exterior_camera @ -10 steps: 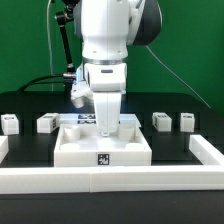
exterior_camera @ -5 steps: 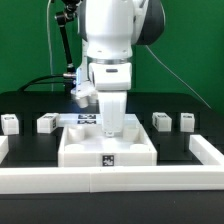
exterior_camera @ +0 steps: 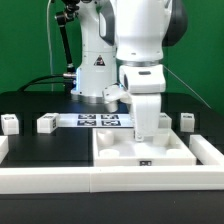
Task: Assemble square table
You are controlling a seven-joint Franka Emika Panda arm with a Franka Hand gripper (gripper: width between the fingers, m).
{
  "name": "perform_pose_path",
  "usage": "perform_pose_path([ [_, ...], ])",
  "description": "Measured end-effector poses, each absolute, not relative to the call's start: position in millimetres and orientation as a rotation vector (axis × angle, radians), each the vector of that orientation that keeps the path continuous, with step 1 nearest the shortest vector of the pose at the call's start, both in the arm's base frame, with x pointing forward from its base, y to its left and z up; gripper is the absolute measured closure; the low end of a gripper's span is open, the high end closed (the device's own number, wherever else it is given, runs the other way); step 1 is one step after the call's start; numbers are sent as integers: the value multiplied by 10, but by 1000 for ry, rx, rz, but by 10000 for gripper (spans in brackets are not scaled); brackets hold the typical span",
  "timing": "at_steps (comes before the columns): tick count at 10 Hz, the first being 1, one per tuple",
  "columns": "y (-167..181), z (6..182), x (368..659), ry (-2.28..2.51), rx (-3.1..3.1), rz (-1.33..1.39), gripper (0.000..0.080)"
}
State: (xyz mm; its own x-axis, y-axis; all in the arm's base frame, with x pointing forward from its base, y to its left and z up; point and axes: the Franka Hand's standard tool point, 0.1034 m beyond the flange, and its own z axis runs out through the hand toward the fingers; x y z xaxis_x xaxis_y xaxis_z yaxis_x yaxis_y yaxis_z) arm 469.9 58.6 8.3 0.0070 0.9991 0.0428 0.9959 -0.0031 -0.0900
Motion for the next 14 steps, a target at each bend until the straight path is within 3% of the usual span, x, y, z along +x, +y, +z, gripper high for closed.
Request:
perform_pose_path([
  [9, 798, 68, 4951, -2130, -2176, 29, 730],
  [10, 794, 67, 4951, -2129, -2177, 29, 535],
  [11, 790, 67, 4951, -2129, -2178, 29, 535],
  [12, 788, 68, 4952, -2128, -2179, 29, 358],
  [13, 781, 82, 4953, -2125, -2185, 26, 358],
  [14, 757, 142, 4928, -2098, -2225, 14, 204],
])
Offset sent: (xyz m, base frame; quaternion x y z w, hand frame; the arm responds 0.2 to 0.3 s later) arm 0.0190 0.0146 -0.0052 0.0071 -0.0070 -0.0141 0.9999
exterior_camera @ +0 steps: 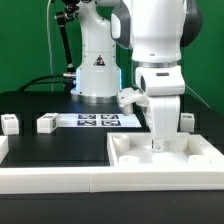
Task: Assemble square table
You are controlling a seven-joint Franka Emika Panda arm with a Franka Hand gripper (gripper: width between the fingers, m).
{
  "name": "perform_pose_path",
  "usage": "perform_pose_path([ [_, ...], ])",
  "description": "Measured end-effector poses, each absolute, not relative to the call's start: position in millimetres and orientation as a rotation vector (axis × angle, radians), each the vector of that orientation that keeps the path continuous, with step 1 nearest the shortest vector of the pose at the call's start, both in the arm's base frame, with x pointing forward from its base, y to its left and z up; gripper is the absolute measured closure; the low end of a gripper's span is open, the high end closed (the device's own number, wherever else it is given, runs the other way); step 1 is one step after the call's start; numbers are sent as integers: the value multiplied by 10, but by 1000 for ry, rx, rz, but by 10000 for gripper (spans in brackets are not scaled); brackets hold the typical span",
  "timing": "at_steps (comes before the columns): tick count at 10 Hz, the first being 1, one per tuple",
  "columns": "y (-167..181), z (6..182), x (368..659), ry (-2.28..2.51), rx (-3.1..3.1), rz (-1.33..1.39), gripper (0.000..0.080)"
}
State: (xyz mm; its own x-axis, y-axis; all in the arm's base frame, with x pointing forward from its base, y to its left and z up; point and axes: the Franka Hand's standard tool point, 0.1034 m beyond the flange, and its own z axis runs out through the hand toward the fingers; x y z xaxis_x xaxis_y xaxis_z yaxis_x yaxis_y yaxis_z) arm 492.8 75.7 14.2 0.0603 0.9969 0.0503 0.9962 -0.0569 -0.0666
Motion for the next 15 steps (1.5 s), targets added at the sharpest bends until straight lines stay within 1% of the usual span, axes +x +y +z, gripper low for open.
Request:
perform_pose_path([
  [1, 741, 206, 4871, -2064, -2272, 0, 163],
  [4, 800, 423, 4699, -1902, -2434, 5, 152],
  [6, 914, 503, 4611, -1815, -2510, 6, 150],
  [7, 1000, 511, 4583, -1785, -2536, -9, 150],
  [11, 990, 494, 4574, -1733, -2569, -2, 150],
  [13, 1027, 502, 4517, -1433, -2753, -30, 150],
  [15, 1174, 506, 4403, -975, -2937, -1, 150],
])
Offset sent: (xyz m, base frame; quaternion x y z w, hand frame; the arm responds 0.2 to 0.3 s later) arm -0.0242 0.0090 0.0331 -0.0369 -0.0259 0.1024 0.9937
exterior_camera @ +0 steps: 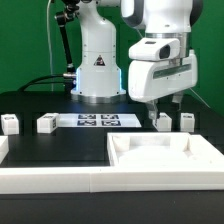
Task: Assemble square table
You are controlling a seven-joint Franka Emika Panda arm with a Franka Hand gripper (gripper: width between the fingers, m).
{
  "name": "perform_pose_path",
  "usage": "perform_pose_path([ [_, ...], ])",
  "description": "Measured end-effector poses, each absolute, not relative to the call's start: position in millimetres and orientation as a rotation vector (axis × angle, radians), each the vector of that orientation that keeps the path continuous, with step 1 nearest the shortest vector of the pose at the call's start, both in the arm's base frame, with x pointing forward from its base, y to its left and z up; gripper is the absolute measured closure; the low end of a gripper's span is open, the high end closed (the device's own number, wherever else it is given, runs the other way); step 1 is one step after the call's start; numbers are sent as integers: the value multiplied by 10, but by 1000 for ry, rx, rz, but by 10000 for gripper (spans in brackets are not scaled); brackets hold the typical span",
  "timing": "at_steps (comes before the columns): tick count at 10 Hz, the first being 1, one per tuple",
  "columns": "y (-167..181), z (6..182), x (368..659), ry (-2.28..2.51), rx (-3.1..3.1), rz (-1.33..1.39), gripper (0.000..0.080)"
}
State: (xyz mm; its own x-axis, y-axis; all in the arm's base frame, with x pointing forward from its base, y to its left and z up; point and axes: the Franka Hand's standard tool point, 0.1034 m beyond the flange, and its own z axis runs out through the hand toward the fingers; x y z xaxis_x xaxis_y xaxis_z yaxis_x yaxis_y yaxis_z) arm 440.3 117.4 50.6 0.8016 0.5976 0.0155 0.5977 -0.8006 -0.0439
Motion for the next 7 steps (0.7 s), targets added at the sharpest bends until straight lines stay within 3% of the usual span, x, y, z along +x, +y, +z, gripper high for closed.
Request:
perform_pose_path([
  [7, 1289, 474, 4360, -185, -3055, 36, 150],
])
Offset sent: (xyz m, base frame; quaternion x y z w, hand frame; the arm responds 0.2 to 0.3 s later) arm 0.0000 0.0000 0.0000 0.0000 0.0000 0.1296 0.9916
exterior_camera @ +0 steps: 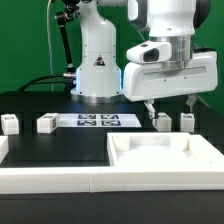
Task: Assemble square table
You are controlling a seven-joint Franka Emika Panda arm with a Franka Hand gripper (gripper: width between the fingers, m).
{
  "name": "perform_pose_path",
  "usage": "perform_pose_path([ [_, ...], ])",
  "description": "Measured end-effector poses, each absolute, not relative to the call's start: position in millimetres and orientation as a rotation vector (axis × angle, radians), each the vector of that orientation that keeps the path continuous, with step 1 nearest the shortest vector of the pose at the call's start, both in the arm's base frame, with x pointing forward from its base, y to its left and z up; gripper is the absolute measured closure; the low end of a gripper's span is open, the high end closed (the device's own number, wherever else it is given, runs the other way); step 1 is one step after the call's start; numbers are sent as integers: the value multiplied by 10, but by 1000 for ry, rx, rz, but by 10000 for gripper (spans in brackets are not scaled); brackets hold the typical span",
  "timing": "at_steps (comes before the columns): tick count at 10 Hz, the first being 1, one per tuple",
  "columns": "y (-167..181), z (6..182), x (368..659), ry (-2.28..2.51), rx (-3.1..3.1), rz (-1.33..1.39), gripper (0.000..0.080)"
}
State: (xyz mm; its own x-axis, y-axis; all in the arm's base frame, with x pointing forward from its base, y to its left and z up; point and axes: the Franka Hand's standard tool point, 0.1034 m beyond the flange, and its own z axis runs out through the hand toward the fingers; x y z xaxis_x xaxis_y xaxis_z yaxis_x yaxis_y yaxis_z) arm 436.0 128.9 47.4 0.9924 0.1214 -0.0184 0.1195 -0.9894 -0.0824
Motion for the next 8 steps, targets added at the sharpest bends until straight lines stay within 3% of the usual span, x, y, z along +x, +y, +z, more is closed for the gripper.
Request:
perform_pose_path([
  [3, 1561, 476, 4279, 211, -3050, 59, 150],
  [8, 1631, 447, 4228, 294, -3036, 72, 150],
])
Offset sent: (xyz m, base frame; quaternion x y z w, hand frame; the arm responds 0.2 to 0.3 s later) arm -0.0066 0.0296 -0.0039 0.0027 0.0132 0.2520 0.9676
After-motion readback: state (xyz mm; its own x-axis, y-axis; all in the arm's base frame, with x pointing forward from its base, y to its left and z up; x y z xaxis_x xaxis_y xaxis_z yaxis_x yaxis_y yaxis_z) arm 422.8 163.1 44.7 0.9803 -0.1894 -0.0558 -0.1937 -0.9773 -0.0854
